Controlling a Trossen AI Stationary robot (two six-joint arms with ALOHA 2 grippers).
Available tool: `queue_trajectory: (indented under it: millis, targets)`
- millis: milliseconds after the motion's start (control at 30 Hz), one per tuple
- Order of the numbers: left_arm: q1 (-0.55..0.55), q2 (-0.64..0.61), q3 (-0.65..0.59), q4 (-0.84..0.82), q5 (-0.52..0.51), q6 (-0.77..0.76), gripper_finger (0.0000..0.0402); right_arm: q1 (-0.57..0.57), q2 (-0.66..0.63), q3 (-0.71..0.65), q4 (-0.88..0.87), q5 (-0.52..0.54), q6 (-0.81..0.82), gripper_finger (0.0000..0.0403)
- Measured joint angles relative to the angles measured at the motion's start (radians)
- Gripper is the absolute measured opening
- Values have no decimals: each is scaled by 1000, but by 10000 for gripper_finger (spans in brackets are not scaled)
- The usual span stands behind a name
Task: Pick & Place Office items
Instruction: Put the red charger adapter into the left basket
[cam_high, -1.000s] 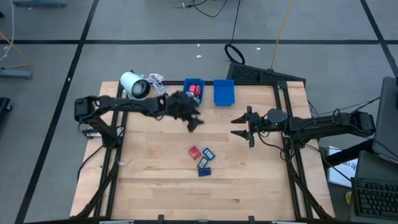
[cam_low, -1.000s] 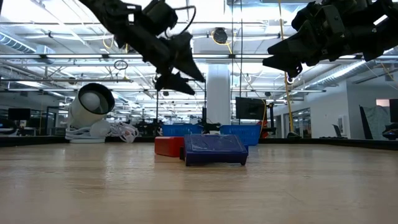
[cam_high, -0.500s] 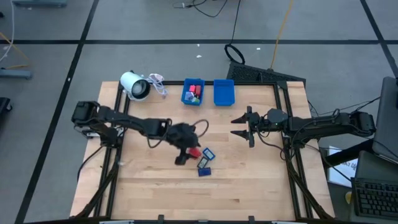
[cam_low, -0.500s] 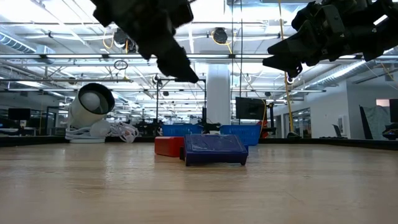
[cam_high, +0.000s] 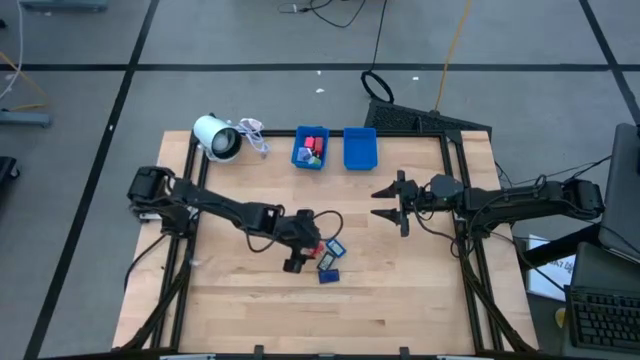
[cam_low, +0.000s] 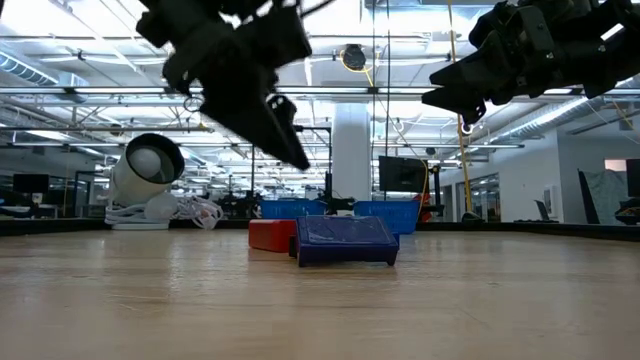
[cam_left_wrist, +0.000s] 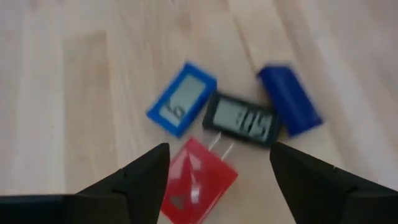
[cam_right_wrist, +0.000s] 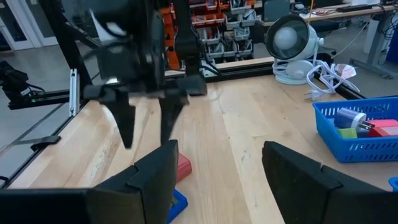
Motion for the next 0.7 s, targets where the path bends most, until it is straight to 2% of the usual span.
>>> queue_trajectory:
  millis: [167,367,533,700]
  targets:
    - [2,68,0,-47,-40,67,309,0,0,0,9,0,0,222]
    - [2,115,1,-31,-145,172,329,1,0,0,11,0,0,222]
    - [6,132,1,6,-157,214,328,1,0,0,10,0,0,222]
    - [26,142,0,24,-157,168,318,1,0,0,9,0,-5,222]
